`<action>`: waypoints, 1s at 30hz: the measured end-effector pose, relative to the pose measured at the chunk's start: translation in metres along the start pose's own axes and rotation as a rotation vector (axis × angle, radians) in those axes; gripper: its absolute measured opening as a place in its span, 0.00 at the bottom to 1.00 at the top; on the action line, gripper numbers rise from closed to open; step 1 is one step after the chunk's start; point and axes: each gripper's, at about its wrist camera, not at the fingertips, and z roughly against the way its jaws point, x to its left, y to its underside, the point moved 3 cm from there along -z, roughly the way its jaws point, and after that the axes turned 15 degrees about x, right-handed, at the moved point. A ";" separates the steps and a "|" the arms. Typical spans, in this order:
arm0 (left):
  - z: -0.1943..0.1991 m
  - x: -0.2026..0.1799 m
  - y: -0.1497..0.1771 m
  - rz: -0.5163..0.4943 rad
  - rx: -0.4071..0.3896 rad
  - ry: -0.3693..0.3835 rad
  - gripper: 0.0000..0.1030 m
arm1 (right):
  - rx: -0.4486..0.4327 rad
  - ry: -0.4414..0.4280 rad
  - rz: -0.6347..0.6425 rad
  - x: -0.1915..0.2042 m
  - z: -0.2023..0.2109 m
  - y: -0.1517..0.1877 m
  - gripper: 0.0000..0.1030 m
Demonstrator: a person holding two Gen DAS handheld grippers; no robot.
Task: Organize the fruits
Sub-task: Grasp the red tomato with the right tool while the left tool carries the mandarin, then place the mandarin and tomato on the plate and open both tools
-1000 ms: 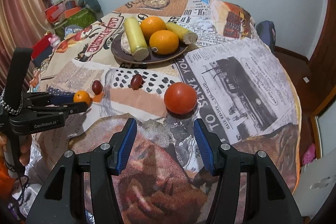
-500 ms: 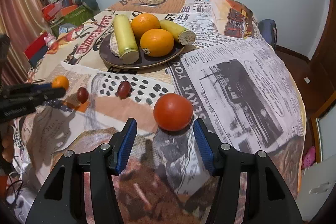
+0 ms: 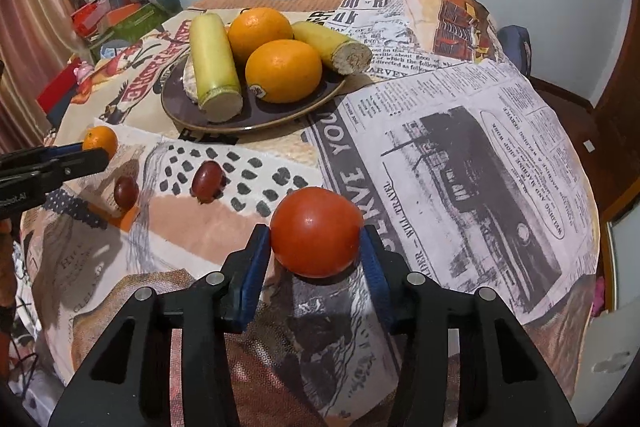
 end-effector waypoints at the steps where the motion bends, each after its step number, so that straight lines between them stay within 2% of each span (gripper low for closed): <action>1: 0.001 0.000 -0.001 0.000 -0.003 0.001 0.32 | -0.001 -0.002 -0.002 0.000 0.000 -0.001 0.40; 9: 0.007 0.003 -0.017 -0.007 -0.034 -0.001 0.32 | -0.055 -0.026 0.003 0.008 0.012 -0.016 0.39; 18: 0.003 0.004 -0.051 -0.023 -0.068 -0.009 0.32 | -0.138 -0.059 0.032 0.019 0.025 -0.057 0.39; 30: -0.007 0.023 -0.100 -0.016 -0.104 -0.028 0.32 | -0.208 -0.069 0.087 0.036 0.021 -0.111 0.40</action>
